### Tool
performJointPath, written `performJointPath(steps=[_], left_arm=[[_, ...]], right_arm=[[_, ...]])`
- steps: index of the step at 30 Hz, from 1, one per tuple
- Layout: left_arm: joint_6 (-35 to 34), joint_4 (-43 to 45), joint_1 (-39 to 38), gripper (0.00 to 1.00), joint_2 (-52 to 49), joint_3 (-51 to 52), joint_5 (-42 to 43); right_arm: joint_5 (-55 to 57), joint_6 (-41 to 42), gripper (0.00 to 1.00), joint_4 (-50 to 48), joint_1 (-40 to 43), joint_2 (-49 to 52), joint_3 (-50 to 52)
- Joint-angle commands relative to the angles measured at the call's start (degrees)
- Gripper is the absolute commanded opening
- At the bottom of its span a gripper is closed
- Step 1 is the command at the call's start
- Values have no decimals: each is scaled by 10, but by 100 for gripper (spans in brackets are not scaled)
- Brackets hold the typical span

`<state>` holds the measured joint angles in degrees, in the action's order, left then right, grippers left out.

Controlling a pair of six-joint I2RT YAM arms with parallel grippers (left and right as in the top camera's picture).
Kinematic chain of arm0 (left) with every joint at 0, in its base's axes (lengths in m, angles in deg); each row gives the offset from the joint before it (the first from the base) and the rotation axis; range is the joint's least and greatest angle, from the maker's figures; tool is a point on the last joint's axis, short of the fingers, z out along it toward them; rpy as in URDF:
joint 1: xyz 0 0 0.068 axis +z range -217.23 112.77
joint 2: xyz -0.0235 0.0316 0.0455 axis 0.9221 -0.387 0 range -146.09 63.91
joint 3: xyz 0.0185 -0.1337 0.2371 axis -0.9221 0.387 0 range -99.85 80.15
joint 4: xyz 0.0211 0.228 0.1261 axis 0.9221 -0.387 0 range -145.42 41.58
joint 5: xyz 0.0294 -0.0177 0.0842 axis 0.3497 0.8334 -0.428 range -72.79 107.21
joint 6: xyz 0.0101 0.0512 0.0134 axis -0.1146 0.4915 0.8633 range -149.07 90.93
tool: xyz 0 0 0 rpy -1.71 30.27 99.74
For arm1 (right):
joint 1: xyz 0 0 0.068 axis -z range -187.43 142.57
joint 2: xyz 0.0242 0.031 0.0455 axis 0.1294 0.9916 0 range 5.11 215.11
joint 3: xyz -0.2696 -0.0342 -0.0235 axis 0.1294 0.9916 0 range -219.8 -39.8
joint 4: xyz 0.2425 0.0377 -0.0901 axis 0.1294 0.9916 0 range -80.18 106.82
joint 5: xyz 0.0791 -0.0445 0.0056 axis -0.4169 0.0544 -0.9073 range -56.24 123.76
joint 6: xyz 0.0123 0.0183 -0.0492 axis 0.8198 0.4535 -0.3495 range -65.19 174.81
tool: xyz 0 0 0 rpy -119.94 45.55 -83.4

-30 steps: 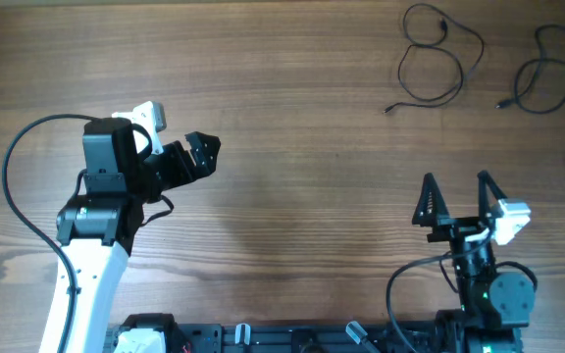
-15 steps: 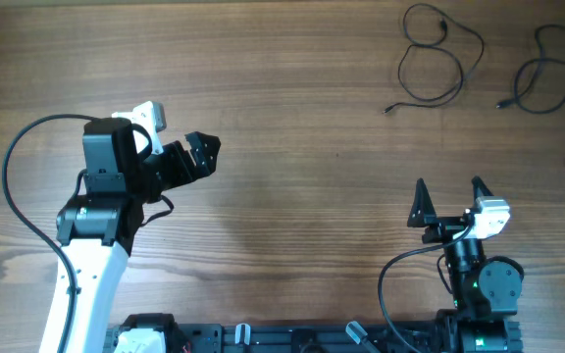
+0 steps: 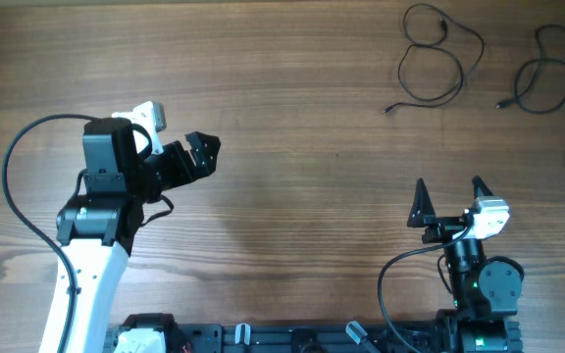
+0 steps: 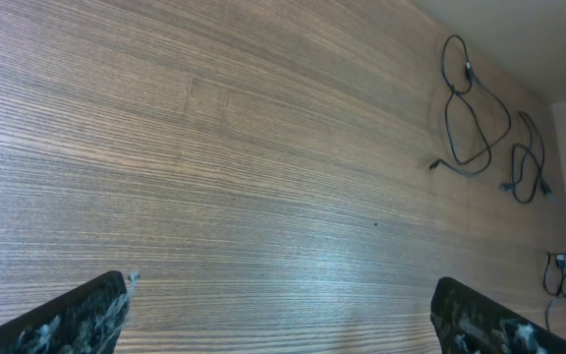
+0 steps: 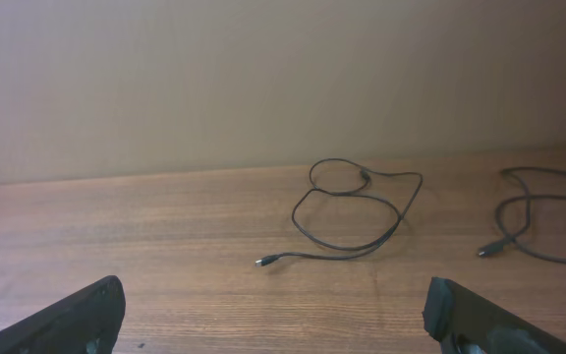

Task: Untangle cables

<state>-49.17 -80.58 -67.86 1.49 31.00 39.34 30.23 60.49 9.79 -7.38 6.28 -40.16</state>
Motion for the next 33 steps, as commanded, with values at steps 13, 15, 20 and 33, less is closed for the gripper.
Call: performJointPath(steps=[13,15,20,33], left_arm=[[3,2,4,100,-1,-3,-2],[3,2,4,100,-1,-3,-2],[3,-1,2,100,13,-2,-2],[3,-2,1,100,307,141,-15]], right_arm=[[9,-12,100,-2,2,-10,1],[9,-12,100,-2,2,-10,1],[9,-12,100,-2,2,-10,1],[9,-12,100,-2,2,-10,1]])
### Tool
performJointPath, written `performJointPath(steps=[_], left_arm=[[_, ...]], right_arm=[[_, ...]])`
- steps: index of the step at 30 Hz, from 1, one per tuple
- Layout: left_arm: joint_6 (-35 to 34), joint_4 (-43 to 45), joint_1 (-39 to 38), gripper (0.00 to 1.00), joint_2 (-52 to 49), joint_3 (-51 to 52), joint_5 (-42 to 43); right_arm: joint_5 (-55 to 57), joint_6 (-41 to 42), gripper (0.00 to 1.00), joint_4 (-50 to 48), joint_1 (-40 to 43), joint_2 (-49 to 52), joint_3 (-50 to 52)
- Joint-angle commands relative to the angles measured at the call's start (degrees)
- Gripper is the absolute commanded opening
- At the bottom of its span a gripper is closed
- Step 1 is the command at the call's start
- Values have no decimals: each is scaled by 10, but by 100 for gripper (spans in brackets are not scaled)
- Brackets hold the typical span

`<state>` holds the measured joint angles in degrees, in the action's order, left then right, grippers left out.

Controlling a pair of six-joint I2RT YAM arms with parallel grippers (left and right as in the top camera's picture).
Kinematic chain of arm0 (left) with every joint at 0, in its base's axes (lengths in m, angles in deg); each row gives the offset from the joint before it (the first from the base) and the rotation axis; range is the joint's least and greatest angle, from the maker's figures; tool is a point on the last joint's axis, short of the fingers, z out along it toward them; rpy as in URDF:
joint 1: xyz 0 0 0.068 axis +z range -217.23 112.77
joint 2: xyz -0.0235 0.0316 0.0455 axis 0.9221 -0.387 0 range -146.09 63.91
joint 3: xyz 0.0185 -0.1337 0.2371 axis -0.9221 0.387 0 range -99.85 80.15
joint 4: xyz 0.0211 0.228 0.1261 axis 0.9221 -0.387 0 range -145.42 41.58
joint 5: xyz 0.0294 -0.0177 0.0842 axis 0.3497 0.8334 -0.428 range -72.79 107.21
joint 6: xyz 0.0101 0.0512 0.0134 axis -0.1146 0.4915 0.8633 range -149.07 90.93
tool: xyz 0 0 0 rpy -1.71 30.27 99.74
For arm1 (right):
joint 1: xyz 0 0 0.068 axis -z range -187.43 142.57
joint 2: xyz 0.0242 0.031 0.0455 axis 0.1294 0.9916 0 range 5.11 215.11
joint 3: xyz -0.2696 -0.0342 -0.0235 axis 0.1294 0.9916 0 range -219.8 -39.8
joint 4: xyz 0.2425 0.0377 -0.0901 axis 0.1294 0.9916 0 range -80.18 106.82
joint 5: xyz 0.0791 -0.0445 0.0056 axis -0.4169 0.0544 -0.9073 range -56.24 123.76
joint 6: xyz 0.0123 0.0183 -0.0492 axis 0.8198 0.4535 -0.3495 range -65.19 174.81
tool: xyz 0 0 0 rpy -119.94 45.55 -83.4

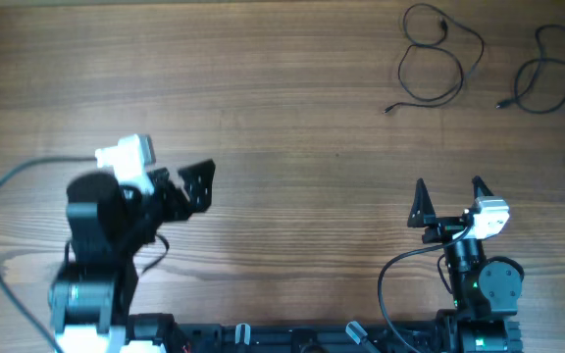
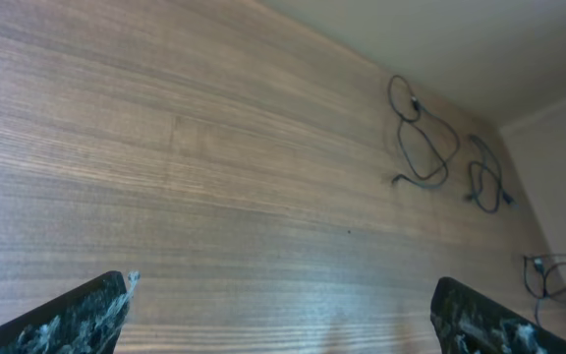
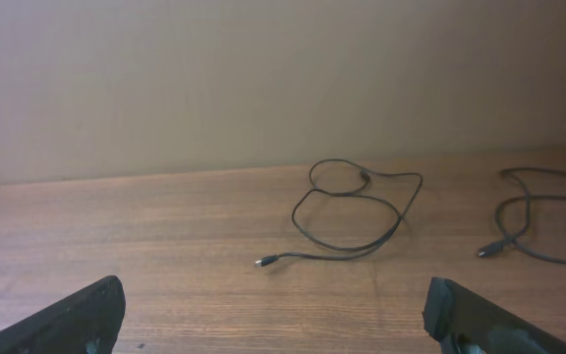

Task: Untangle cables

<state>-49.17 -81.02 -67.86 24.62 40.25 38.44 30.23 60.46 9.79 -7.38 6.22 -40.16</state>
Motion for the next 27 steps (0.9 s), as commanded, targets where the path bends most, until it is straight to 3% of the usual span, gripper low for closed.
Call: performJointPath(steps=[1,6,18,27], left_arm=[[3,2,1,100,111,63,-5],[1,-8,1,100,243,101,-5],[-1,-20,14,100,386,160,3],[-1,23,14,100,391,196,-8]], right_arm=[[9,-11,100,-2,2,-9,1],[9,-11,100,-2,2,-9,1],[9,-12,99,-2,2,-9,1],[9,-11,99,-2,2,-9,1]])
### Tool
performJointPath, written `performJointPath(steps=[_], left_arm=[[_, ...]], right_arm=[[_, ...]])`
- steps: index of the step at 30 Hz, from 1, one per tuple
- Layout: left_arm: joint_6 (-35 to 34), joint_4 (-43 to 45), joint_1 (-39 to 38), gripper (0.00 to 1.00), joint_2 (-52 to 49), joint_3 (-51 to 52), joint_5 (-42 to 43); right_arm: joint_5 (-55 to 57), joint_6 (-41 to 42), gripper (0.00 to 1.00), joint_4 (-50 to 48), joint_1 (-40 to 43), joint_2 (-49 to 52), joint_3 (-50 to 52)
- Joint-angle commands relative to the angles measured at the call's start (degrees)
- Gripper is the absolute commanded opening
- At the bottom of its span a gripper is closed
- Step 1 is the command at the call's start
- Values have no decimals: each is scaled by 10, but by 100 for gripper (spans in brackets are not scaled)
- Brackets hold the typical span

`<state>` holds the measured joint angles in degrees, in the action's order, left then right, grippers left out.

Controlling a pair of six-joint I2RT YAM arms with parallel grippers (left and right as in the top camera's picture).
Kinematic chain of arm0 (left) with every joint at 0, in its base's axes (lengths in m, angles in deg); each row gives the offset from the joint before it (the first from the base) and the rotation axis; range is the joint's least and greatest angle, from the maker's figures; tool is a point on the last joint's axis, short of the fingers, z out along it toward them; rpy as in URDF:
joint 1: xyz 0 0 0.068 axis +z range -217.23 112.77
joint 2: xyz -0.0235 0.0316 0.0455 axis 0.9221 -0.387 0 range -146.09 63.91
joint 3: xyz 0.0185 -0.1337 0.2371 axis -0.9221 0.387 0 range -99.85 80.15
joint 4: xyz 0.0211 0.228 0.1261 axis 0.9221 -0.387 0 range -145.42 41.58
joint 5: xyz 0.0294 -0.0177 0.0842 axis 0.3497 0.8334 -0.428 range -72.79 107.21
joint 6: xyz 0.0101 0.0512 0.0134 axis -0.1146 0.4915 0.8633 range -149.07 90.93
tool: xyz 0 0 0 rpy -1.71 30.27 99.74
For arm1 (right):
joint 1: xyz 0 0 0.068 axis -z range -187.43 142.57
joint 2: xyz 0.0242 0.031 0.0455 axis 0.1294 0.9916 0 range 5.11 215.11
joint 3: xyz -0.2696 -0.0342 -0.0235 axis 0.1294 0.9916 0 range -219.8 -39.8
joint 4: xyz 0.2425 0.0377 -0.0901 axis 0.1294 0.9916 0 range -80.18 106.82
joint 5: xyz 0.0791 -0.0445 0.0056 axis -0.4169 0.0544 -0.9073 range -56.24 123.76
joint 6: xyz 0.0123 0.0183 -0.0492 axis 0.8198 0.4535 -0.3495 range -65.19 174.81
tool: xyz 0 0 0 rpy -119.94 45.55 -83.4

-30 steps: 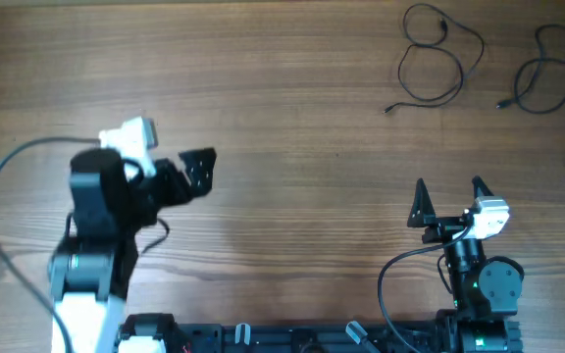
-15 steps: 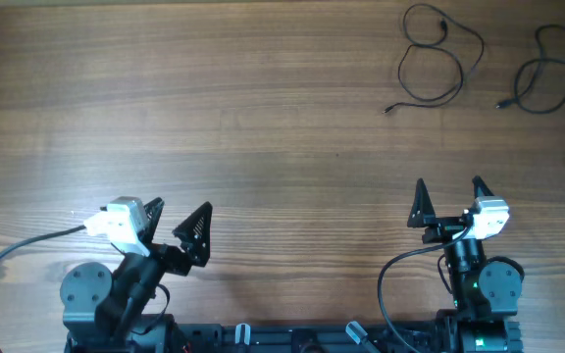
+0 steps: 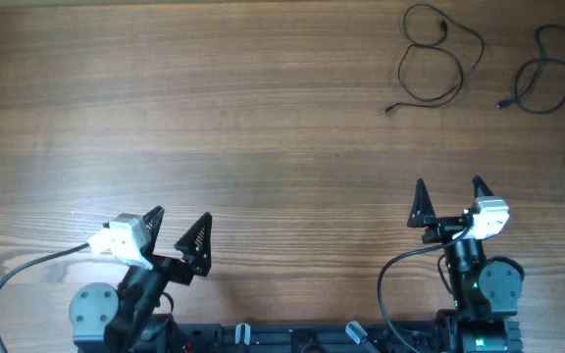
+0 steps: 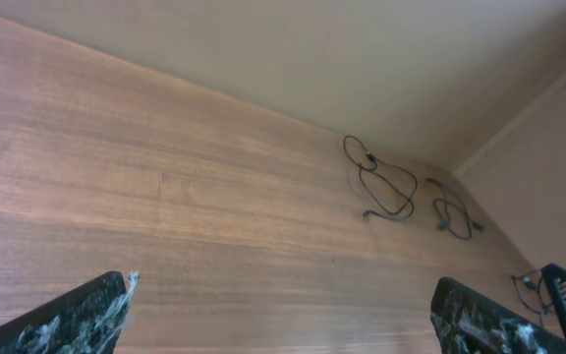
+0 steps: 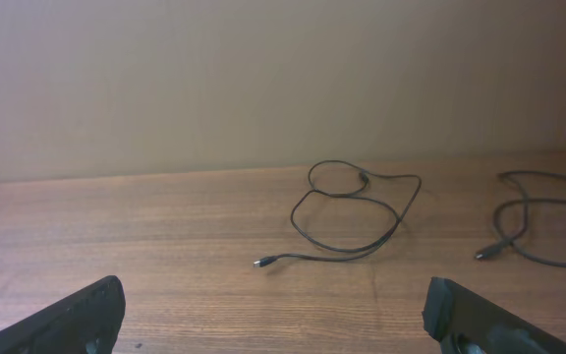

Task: Untangle cables

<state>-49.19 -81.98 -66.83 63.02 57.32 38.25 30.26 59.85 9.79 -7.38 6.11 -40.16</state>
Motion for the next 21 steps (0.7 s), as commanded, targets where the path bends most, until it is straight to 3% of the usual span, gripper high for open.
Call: performJointPath(steps=[1,9,21], left_arm=[[-1,46,3,100,7,31,-12],[-1,185,3,100,7,125,-56],[-1,229,3,100,7,184,-133]], right_arm=[[9,-5,100,-2,2,-8,1],[9,-5,100,-2,2,-8,1],[9,-5,100,-2,2,-8,1]])
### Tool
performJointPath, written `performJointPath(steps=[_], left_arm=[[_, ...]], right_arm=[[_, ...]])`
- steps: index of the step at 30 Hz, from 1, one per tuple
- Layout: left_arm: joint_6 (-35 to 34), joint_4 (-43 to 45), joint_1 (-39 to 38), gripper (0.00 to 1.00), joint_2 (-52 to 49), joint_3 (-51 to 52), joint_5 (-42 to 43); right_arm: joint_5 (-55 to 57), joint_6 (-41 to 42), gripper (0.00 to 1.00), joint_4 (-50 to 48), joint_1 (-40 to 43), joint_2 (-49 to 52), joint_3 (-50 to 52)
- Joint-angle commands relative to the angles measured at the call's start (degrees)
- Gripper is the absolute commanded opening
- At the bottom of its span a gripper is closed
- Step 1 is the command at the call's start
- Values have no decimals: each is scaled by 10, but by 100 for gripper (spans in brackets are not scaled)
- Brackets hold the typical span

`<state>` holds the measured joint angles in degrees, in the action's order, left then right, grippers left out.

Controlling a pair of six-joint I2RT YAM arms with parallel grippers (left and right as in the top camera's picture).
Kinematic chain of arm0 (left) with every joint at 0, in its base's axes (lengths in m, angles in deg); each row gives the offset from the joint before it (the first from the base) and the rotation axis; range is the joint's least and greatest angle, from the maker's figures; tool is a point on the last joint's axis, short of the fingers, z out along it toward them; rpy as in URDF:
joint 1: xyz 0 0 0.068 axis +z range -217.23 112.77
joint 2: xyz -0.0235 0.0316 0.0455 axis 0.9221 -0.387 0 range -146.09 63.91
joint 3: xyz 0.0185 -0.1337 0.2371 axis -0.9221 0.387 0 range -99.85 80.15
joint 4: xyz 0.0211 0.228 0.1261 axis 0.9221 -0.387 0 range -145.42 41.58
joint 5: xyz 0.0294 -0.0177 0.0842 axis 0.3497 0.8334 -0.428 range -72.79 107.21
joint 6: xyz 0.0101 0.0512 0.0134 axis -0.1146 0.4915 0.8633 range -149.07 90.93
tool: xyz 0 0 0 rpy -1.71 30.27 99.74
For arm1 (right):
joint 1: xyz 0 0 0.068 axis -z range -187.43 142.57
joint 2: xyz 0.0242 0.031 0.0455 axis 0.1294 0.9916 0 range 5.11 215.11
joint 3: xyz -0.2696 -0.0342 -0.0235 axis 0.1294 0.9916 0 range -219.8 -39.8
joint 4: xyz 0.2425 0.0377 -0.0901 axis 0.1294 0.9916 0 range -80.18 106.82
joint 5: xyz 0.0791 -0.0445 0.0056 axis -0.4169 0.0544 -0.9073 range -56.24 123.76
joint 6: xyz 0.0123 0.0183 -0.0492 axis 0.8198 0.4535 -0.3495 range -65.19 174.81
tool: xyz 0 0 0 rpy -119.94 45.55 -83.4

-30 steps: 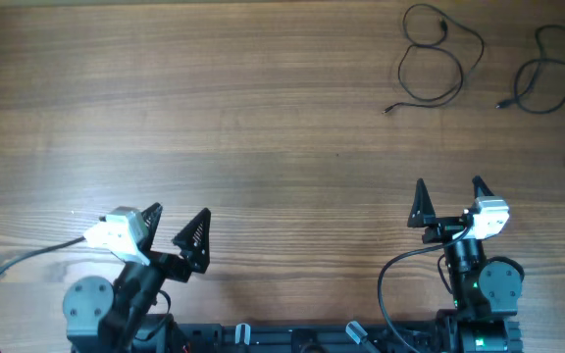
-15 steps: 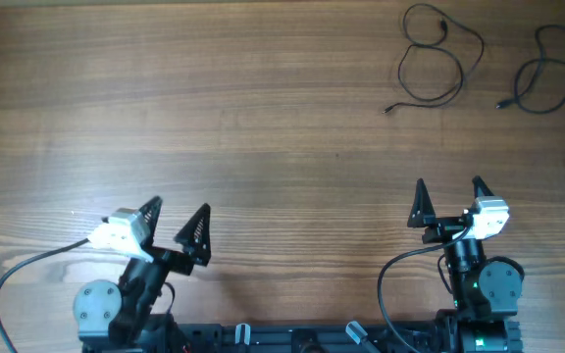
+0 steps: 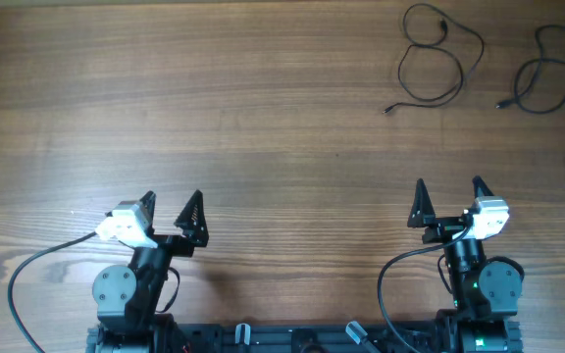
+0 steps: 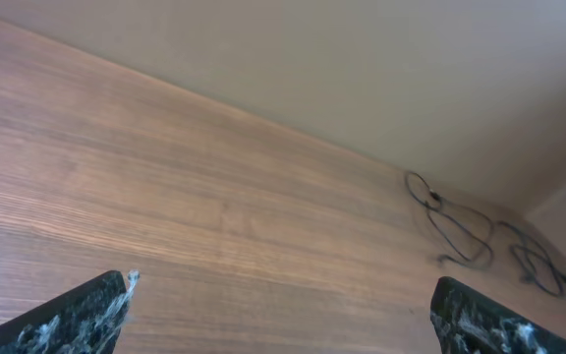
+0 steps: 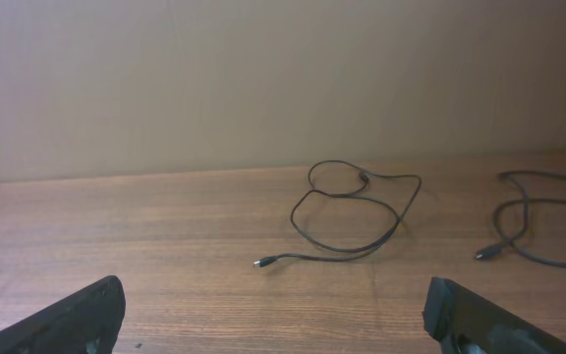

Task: Untangle cables

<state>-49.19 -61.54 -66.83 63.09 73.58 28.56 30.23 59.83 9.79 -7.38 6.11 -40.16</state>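
Observation:
Three black cables lie apart at the table's far right. The first cable (image 3: 435, 64) is a loose loop, also seen in the right wrist view as a cable (image 5: 352, 221). A second cable (image 3: 547, 69) lies to its right, and a third cable shows only partly at the right edge. My left gripper (image 3: 172, 208) stands open near the front left edge, holding nothing. My right gripper (image 3: 447, 193) stands open near the front right, well short of the cables, with nothing between its fingers.
The wooden table (image 3: 263, 118) fills the overhead view. The arm bases and a black rail (image 3: 292, 338) sit along the front edge. A beige wall (image 5: 263, 79) rises behind the table's far edge.
My left arm has settled a little further right and upright at the front left edge, its camera now looking across the table toward the wall. The right arm and the cables are unchanged.
My left arm was stretched out over the left middle of the table, open. It was then lower and nearer the front, then folded near its base, and now rests at the front edge. The right arm and cables stayed still throughout.

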Motion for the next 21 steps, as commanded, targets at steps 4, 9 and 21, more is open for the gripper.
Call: performJointPath(steps=[4,9,21], left_arm=[[-1,72,3,100,6,51,-40],[7,90,3,100,6,63,-76],[107,91,1,100,6,63,-63]], right_arm=[[9,-5,100,-2,2,-8,1],[9,-5,100,-2,2,-8,1],[9,-5,100,-2,2,-8,1]])
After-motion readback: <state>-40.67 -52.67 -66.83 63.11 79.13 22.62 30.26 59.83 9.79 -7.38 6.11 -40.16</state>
